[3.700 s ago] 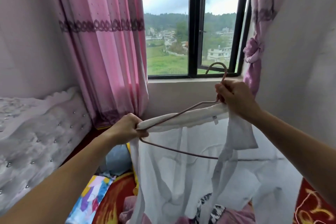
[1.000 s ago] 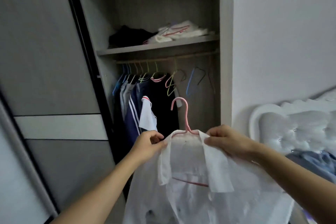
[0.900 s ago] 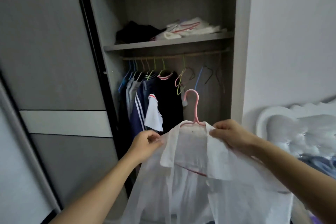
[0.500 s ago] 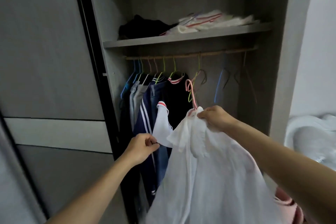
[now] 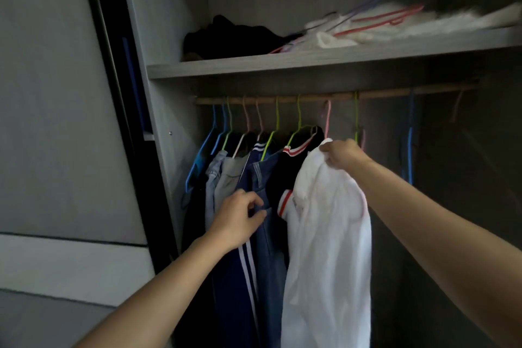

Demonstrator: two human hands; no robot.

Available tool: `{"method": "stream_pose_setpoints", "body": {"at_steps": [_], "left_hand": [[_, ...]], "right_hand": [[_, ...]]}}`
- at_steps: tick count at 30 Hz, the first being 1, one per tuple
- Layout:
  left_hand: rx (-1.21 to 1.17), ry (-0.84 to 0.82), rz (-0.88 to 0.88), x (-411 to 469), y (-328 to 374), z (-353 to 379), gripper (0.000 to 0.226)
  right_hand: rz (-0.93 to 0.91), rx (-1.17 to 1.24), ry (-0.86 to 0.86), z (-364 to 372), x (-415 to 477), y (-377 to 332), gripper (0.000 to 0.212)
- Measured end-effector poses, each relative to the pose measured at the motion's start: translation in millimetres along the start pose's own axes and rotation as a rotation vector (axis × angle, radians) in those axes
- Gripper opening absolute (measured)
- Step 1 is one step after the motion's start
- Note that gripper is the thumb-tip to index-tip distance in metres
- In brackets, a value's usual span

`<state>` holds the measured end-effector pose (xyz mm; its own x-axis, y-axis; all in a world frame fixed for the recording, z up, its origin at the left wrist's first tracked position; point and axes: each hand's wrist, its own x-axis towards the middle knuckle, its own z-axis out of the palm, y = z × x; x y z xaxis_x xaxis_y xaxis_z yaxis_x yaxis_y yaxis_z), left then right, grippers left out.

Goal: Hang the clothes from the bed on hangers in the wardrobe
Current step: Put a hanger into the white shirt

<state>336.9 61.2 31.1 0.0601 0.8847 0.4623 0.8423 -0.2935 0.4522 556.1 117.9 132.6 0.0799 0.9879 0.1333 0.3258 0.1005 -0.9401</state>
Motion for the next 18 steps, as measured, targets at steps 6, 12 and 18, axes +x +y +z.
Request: {"method": "stream_pose_setpoints", "body": {"at_steps": [6,12,18], "left_hand": [[0.111,0.095,0.225,72,-28,-3,0.021],[0.177,0.177,0.373,127,-42,-15,0.019],[0.095,0.146,0.417,149,-38,-2,0.022]], "right_hand": [[0.004,-0.011,0.189,7,68,-22,0.031],[-0.017,-0.177,0.448,25,115,-28,0.028],[0.074,-0.59,0.402,12,123,-7,0.036]]}}
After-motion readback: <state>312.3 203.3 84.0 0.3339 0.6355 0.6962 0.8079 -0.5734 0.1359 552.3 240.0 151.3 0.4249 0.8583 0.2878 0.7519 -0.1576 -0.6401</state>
